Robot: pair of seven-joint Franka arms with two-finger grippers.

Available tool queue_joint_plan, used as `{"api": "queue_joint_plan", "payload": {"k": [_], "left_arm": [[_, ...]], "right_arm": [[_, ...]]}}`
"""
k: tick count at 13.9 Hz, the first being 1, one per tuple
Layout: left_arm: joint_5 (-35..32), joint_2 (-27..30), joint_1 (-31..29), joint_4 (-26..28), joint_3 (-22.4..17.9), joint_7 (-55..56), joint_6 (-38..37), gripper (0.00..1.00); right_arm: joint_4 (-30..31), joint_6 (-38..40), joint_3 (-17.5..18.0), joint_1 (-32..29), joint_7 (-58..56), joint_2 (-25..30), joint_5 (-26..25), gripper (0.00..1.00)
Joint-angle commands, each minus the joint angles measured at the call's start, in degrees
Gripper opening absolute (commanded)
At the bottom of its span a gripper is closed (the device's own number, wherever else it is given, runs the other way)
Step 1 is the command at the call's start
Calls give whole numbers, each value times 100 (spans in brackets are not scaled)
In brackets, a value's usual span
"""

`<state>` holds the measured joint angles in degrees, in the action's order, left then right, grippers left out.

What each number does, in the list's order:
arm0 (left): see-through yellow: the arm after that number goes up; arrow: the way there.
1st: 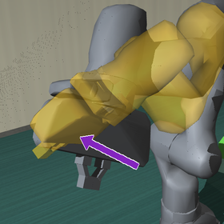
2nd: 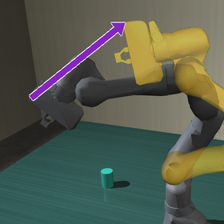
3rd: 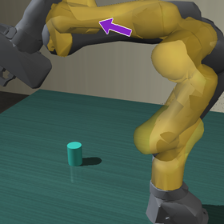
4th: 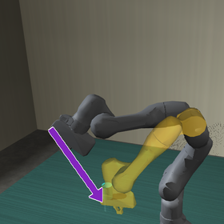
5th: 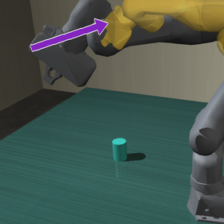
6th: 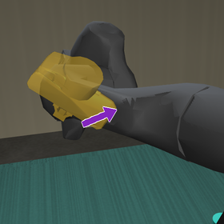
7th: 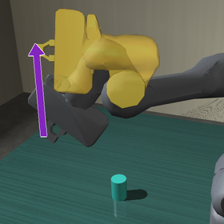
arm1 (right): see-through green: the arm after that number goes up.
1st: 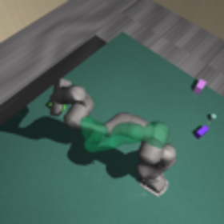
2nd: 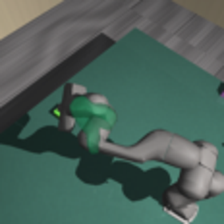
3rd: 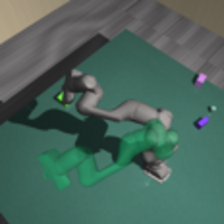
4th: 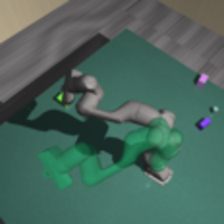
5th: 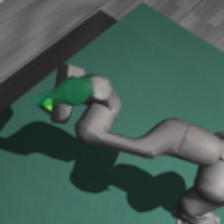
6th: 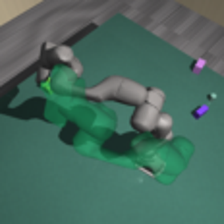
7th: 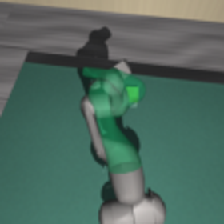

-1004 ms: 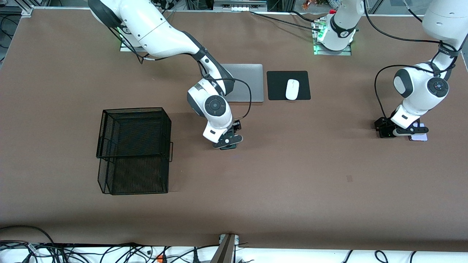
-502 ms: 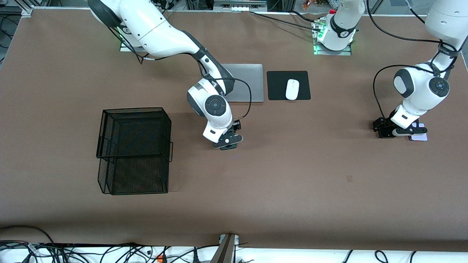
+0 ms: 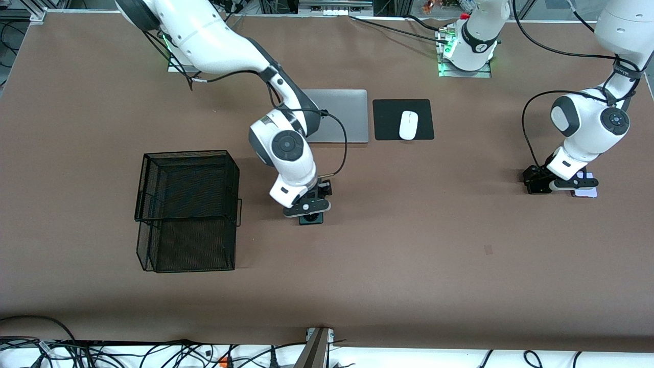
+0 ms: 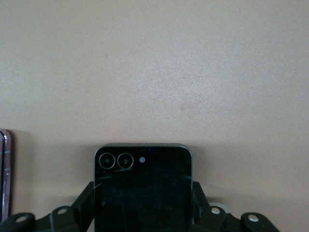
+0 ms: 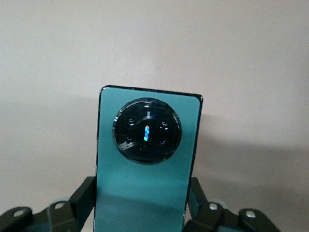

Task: Place phones with both arms
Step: 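Carry the green phone to the basket while the left gripper lifts the flip phone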

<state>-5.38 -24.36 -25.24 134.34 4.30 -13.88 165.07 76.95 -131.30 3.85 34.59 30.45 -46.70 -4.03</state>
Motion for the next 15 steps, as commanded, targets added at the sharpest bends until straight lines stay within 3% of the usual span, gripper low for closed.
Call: {"api": "queue_joint_plan", "payload": {"k": [1, 3, 7, 11, 13, 15], "left_arm": [[-50, -201, -43, -249, 53, -10, -27, 7], [-50, -193, 1, -573, 62, -1, -464, 0], [-33, -227, 351, -1794, 167, 340, -1993, 0], [-33, -552, 949, -2560, 167, 1165, -2435, 0], [-42, -736, 1414, -2780, 167, 1841, -2453, 0], [-33, -895, 1915, -3026, 167, 2675, -2558, 0]], "right_arm": [[127, 358, -217, -32, 58, 520, -54, 0], [127, 901, -533, -58, -90, 863, -37, 0], [136, 1983, -990, -400, -1109, 1496, 25, 0], [293, 3082, -1772, -427, -1987, 1971, 51, 0], [801, 3172, -2063, -436, -2279, 2304, 60, 0], [1599, 2744, -2221, -445, -2411, 2673, 69, 0]]}}
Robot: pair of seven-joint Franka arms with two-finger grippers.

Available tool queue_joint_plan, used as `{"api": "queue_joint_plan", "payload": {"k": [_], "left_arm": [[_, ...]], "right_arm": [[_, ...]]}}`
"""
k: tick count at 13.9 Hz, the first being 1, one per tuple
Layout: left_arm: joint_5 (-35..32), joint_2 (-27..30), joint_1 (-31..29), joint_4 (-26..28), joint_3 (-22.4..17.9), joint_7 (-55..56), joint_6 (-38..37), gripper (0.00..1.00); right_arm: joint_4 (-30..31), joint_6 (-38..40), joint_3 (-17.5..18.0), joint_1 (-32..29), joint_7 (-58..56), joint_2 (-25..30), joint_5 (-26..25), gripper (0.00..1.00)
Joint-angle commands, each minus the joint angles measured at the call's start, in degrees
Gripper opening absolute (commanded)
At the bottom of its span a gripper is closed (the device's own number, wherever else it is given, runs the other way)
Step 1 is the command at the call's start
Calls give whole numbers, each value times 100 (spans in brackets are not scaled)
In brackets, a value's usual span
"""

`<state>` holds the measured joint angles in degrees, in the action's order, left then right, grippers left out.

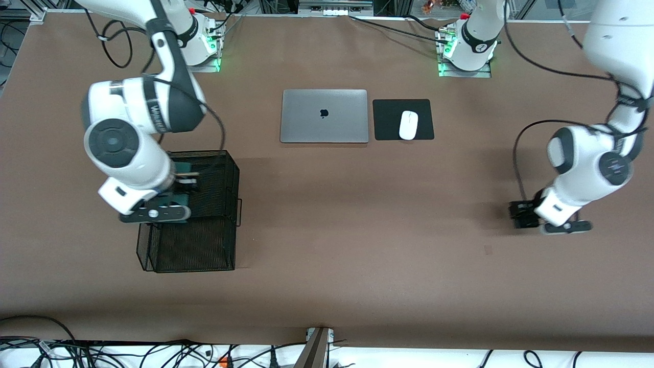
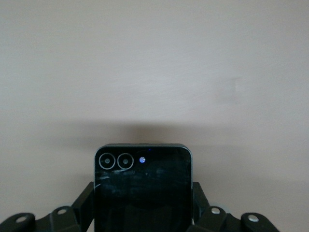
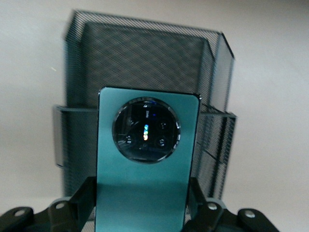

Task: Place phones with both arms
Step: 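Carry the green phone to the basket while the left gripper lifts the flip phone, then release the green phone into the basket while the left gripper sets down the flip phone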

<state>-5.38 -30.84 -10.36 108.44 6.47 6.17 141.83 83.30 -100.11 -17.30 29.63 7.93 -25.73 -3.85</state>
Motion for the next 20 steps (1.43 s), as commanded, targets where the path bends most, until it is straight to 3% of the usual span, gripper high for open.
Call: {"api": "queue_joint_plan", "payload": {"k": [1, 4, 9, 15, 18, 20], "left_arm": [[-33, -351, 690, -638, -49, 1162, -391, 0], [-33, -458, 1455, -1131, -49, 2499, -936, 0], [-16, -861, 2703, -1763, -49, 4188, -1052, 0], [-59, -1353, 3926, -2554, -49, 5166, -1052, 0], [-112, -1932, 4557, -3415, -136, 5157, -1130, 0], [-130, -2188, 5120, -3951, -477, 5166, -1420, 0]], "right_arm": [[1421, -796, -194, 51, -343, 778, 95, 0], [2478, -1843, -449, 51, -941, 1148, 480, 0], [3393, -2592, -556, 51, -1250, 1386, 658, 0], [3597, -2637, -617, 51, -1321, 1387, 702, 0], [3597, -2838, -608, 51, -1312, 1273, 702, 0], [3597, -3023, -608, 51, -1312, 1185, 771, 0]]}}
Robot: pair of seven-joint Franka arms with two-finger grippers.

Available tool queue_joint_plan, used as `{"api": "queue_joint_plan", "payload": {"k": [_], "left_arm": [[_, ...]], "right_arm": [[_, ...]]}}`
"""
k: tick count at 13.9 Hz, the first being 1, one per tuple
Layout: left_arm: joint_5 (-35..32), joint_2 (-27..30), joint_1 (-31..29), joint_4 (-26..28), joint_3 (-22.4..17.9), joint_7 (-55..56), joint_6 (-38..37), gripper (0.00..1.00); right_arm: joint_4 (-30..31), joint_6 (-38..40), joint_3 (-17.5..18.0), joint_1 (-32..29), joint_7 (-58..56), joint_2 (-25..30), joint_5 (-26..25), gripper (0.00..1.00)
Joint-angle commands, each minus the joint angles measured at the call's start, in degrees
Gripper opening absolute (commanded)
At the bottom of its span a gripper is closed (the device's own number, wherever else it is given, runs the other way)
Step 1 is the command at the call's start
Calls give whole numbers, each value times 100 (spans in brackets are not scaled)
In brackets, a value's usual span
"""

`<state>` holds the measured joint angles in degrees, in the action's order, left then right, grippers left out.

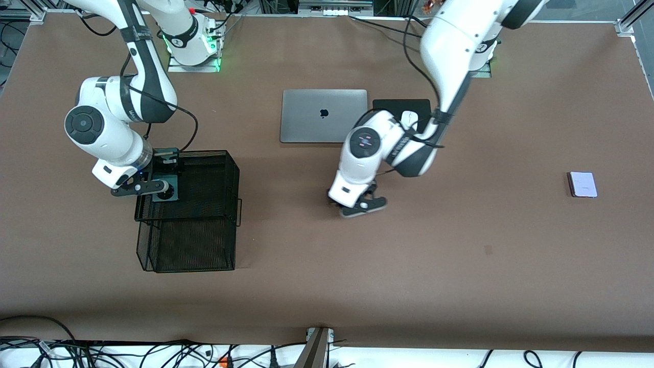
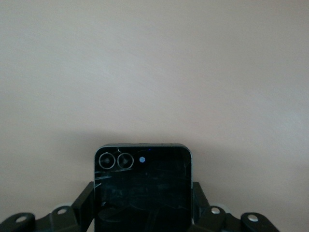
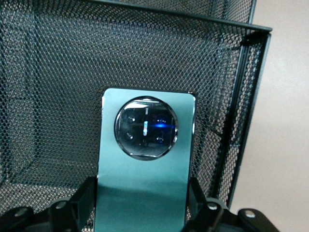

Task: Place phones with both arms
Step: 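Release the green phone into the basket while the left gripper sets down the flip phone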

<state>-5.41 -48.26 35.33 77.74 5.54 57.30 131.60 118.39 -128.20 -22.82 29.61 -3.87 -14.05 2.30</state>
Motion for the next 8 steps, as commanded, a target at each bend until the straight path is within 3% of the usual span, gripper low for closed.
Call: {"api": "queue_joint_plan", "payload": {"k": [1, 4, 8], "left_arm": [[-127, -586, 806, -1040, -526, 62, -416, 0], [-127, -1062, 1150, -1533, -764, 115, -398, 0], [-136, -1185, 1247, -1472, -800, 176, -372, 0]], "right_arm": [[79, -257, -65, 54, -140, -1, 217, 0], [-43, -258, -56, 45, -140, -45, 332, 0], [-210, -258, -56, 10, -149, -80, 332, 0]]}}
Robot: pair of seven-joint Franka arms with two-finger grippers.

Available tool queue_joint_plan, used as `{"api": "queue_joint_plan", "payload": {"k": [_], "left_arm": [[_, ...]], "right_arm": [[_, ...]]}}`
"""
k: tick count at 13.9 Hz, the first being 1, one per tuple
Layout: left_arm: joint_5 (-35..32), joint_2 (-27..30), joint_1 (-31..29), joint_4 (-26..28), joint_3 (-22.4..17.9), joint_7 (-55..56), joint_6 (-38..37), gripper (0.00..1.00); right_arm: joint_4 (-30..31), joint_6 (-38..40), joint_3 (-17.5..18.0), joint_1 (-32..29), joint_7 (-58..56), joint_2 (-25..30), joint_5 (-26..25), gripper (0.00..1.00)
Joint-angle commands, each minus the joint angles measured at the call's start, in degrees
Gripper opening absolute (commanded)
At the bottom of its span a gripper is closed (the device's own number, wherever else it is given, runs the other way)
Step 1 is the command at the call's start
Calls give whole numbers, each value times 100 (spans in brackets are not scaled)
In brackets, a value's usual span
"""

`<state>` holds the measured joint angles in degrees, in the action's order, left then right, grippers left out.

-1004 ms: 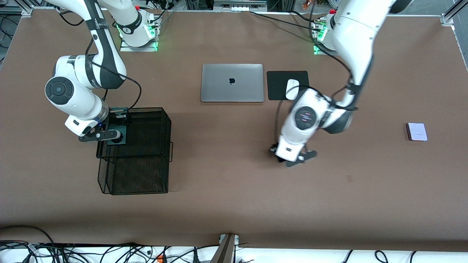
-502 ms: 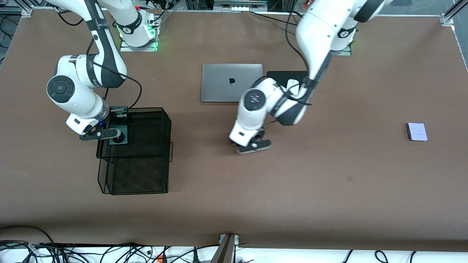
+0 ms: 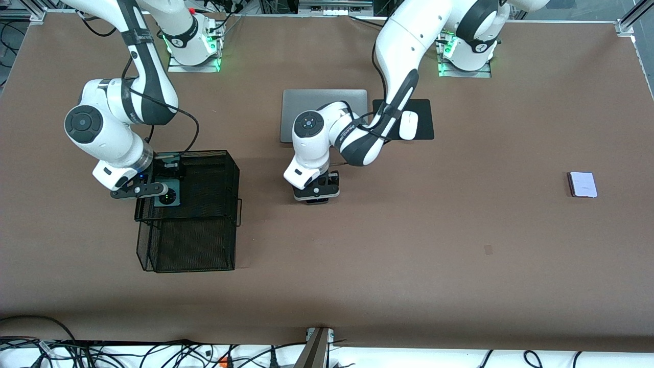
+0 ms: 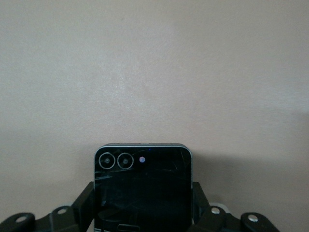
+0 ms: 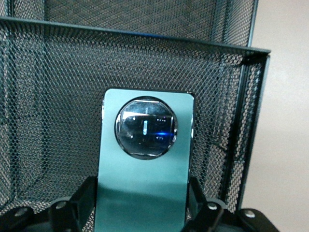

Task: Place phones with both arms
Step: 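Release the green phone into the basket while the left gripper sets down the flip phone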

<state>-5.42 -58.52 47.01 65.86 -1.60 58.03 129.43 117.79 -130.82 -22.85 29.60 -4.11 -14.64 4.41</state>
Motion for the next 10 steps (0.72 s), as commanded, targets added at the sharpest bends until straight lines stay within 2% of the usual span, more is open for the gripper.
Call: {"api": "queue_joint_plan", "payload": {"k": [1, 2, 3, 5, 8, 10], "left_arm": [[-134, -203, 89, -284, -86, 147, -155, 0], [-134, -212, 98, -284, -86, 165, -137, 5], [-134, -212, 98, -275, -86, 174, -137, 14], [-134, -203, 89, -275, -86, 165, -137, 100], [-143, 15, -8, -284, -174, 86, -242, 100], [-134, 226, -209, -284, -227, -37, -601, 100]], "right_arm": [[-194, 4, -53, 2, -134, -48, 121, 0], [-229, 4, -53, -6, -151, -83, 121, 0], [-230, 4, -53, -33, -152, -83, 121, 0], [-230, -4, -53, -33, -152, -162, 130, 0], [-239, -119, -53, -42, -152, -232, 130, 0], [-247, -136, -53, -50, -152, -241, 130, 0]]}}
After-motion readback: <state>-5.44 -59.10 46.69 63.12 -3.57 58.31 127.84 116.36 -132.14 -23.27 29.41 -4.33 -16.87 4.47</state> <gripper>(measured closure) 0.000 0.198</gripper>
